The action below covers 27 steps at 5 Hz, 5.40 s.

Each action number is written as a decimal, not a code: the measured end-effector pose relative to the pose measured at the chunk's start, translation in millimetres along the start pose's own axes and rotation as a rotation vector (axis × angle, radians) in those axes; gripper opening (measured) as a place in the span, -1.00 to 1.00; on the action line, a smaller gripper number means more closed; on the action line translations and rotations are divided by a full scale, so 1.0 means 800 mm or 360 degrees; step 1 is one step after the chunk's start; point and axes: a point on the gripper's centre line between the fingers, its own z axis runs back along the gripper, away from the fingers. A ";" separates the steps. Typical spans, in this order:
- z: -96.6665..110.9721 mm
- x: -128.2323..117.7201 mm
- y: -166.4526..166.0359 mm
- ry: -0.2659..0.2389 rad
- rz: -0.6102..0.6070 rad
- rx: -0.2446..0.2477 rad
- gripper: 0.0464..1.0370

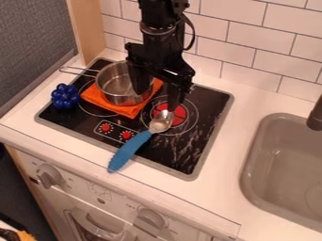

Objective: Move the blue object to the top right spot of the right burner

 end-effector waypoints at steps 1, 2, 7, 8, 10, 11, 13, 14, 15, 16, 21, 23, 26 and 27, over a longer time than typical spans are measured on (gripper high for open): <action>-0.011 -0.003 -0.002 0.0050 -0.0004 -0.0015 0.93; -0.011 -0.009 0.021 0.0066 0.0056 -0.0022 0.93; -0.033 -0.043 0.201 0.0134 0.0404 0.0093 0.93; -0.037 -0.047 0.209 0.0168 0.0408 0.0118 0.93; -0.035 -0.056 0.227 0.0197 0.0426 0.0144 0.93; -0.057 -0.065 0.228 0.0291 0.0428 0.0147 0.93; -0.084 -0.071 0.228 0.0371 0.0468 0.0147 0.81; -0.085 -0.068 0.226 0.0347 0.0495 0.0129 0.43; -0.081 -0.070 0.220 0.0330 0.0491 0.0096 0.43; -0.026 -0.069 0.211 0.0200 0.0527 0.0127 0.43; -0.013 0.088 -0.053 -0.0003 -0.0212 -0.0017 0.43; -0.060 0.087 -0.036 0.0170 -0.0186 0.0106 0.43; -0.076 0.073 -0.014 0.0242 -0.0116 0.0089 0.94; -0.079 0.065 -0.024 0.0264 -0.0146 0.0035 0.93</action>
